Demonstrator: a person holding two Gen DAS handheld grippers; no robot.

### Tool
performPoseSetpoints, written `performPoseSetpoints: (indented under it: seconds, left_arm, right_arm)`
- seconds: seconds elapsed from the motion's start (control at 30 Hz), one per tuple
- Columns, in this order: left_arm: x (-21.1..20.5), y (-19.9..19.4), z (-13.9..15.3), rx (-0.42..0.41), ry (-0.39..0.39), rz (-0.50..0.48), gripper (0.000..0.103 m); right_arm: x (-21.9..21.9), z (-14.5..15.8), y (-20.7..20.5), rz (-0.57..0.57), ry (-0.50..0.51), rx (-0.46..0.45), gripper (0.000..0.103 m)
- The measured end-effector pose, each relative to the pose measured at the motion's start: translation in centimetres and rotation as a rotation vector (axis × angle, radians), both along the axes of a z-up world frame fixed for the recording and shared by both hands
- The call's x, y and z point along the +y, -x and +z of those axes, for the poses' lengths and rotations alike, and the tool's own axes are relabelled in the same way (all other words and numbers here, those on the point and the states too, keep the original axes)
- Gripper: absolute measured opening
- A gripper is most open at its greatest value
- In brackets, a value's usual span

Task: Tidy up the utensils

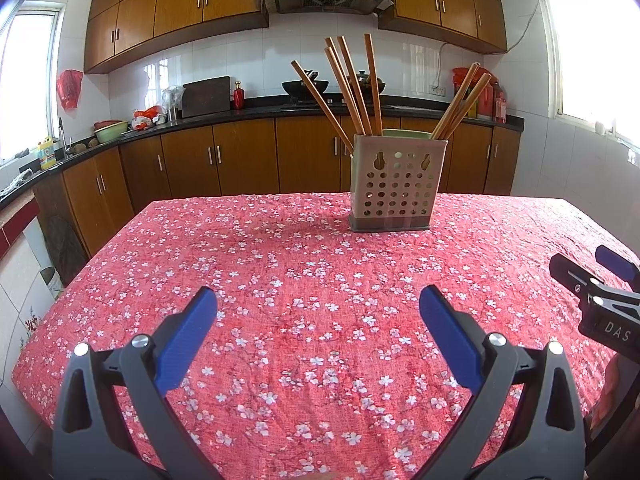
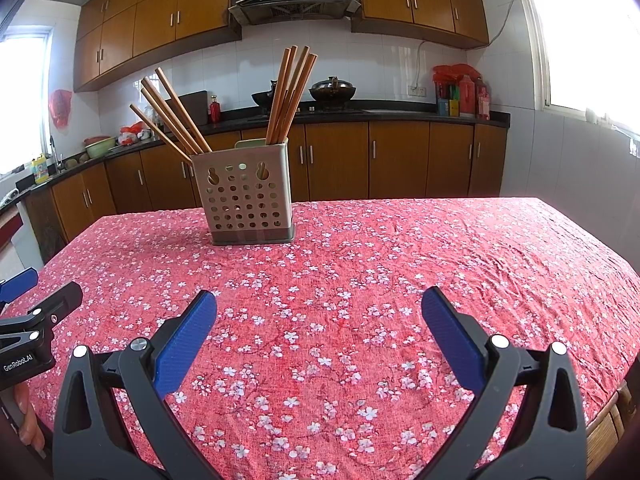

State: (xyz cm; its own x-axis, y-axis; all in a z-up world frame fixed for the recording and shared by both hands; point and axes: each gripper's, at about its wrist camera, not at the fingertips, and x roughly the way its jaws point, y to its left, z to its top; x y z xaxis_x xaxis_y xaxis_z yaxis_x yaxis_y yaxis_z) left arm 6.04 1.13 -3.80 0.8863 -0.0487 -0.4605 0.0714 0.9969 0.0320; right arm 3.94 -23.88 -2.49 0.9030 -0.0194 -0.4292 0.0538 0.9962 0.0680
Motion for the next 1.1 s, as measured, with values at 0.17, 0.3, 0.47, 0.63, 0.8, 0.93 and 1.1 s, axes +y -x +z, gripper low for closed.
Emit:
performPoseSetpoints:
  seconds: [0.17,0.3,0.47,0.63,0.8,0.93,1.1]
  left_arm:
    - [0.01,0.0,0.01,0.0,0.0,0.0,0.099]
    - [0.01,-0.01,0.01,0.0,0.0,0.0,0.099]
    - [0.03,-0.01,-0.03,0.003,0.0,0.001,0.099]
    - [0.12,0.05,-0.13,0.006,0.001,0.001,0.099]
    - [0.15,0.01,-0.11,0.005,0.0,0.001,0.099]
    - [0.05,-0.13,-0.05,0.006,-0.002,0.004,0.099]
    - [0.06,-0.32,0.02,0.014,0.003,0.007,0.099]
  right_arm:
    - [0.0,0.0,0.02,0.0,0.0,0.0,0.101]
    - [0.04,0.01,0.05,0.0,0.0,0.0,0.101]
    - [0.05,-0.01,-0.02,-0.001,-0.001,0.002,0.101]
    - [0.16,-0.1,0.06,-0.003,-0.002,0.003,0.101]
    - [0.07,-0.12,0.02,-0.002,-0.003,0.004,0.101]
    - [0.13,-0.14,0.04,-0.002,-0.004,0.005,0.101]
    - [0.15,-0.14,0.09,-0.003,-0.004,0.006,0.101]
